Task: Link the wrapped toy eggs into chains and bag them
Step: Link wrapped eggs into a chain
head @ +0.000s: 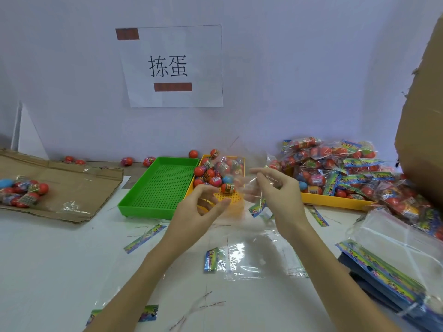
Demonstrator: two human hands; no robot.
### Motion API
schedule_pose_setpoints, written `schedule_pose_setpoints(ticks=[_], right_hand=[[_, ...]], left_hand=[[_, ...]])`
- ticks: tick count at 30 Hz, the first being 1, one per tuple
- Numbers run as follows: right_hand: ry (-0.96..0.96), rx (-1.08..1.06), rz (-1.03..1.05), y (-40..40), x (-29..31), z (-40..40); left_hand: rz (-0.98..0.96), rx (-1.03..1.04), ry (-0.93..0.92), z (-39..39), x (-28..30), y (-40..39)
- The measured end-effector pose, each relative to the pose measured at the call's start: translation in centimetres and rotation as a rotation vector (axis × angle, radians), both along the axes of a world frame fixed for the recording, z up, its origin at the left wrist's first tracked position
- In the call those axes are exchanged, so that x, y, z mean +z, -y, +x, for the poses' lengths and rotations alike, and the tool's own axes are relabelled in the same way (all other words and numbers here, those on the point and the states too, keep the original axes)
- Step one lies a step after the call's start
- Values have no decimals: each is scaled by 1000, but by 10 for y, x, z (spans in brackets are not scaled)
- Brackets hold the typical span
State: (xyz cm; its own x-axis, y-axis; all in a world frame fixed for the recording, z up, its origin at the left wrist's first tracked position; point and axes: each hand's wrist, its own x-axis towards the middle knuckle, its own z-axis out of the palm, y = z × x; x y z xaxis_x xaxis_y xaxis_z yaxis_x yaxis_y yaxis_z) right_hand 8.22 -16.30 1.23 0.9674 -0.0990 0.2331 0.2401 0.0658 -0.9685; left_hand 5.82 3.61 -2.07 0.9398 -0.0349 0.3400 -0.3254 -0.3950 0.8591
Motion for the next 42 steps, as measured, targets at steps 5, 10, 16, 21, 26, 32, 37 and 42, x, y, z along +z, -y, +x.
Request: schedule_pose_setpoints(ticks=[5,10,16,21,26,32,37,42], right_hand=[[-35,177,-13,-11,2,-7],[-89,293,-275,-15,-5,-7],[-62,261,-307,-12,-2,-6],[430,-208,-609,-12,-2,-6],[545,-19,-412,-28,3,-18],[419,188,-469,-31,-1,-23],[203,242,-203,-27,2,-18],[-12,421,-2,-12,8,-11]], left_hand=[[-193,-99,-52,3,-3,-2],[-625,-176,-110,5,9,-8],[-559,94,-73,3,7,-8],[-506,162,-54,1,11,-8],[-483,148,0,-3,13,-3],[-375,-28,101,-9,14,2],[-350,-278,27,-15,16,3],[-163,-121,164,-9,17,-4]])
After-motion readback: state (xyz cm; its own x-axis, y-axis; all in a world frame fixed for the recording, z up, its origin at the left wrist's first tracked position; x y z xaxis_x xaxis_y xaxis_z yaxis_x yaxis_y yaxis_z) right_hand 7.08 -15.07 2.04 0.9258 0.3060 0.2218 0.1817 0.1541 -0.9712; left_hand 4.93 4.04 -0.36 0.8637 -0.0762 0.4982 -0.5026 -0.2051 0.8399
